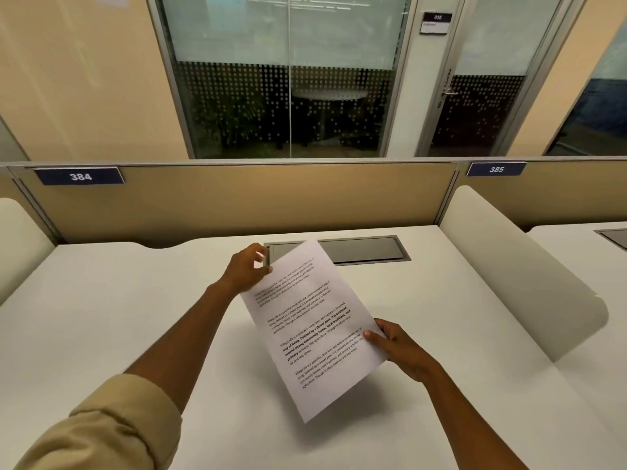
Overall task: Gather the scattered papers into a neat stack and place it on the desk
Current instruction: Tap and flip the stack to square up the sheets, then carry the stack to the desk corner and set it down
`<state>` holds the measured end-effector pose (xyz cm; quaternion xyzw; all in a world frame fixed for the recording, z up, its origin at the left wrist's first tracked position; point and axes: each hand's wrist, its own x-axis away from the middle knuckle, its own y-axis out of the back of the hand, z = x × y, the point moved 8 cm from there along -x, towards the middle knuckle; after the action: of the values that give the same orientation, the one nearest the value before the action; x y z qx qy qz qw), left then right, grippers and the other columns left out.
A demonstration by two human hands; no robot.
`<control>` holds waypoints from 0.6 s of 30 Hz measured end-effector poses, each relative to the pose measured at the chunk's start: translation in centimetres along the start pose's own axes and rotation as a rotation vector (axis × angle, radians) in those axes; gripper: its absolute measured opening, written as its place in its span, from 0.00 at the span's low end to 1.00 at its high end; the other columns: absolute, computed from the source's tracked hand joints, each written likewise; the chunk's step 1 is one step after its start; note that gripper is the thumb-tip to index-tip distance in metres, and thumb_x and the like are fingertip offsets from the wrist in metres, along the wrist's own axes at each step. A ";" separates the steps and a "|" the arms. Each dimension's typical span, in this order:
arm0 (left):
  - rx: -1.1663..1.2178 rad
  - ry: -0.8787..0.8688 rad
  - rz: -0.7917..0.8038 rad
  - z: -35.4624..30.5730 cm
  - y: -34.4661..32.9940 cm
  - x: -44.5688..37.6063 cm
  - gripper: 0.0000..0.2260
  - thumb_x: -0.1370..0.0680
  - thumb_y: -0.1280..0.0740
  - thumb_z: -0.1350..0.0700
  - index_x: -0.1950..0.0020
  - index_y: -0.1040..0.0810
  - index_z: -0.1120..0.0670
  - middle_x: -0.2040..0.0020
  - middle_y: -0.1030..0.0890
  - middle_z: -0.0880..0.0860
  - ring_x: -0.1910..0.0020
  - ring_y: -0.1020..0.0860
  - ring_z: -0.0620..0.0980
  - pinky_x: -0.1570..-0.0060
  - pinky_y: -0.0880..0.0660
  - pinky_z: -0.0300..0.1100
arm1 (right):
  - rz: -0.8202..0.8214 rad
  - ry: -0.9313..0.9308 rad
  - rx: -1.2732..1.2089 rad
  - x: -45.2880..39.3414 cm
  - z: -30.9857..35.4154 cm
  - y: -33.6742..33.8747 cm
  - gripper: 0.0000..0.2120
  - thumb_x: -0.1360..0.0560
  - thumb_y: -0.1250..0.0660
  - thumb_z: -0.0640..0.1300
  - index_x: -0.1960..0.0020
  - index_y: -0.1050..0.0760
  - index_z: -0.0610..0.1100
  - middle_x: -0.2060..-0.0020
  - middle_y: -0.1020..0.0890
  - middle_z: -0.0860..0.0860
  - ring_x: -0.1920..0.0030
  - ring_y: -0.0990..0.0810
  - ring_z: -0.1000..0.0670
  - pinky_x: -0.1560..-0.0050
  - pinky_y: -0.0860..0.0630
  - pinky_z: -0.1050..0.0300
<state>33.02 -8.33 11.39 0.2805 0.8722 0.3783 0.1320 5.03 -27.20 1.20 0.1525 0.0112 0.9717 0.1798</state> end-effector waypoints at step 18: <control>0.984 0.585 -0.065 6.5 -15.4 14.2 0.08 0.21 0.37 0.65 0.45 0.21 0.58 0.49 0.16 0.55 0.53 0.17 0.55 0.56 0.20 0.44 | -0.182 0.038 -0.114 -2.0 -3.1 -0.9 0.14 0.21 0.36 0.46 0.36 0.26 0.46 0.42 0.18 0.49 0.43 0.18 0.47 0.47 0.19 0.50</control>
<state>18.43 -4.69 -4.58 0.1653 0.9541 -0.0146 -0.2494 6.14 -26.94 -2.43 0.1217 -0.0269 0.9532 0.2756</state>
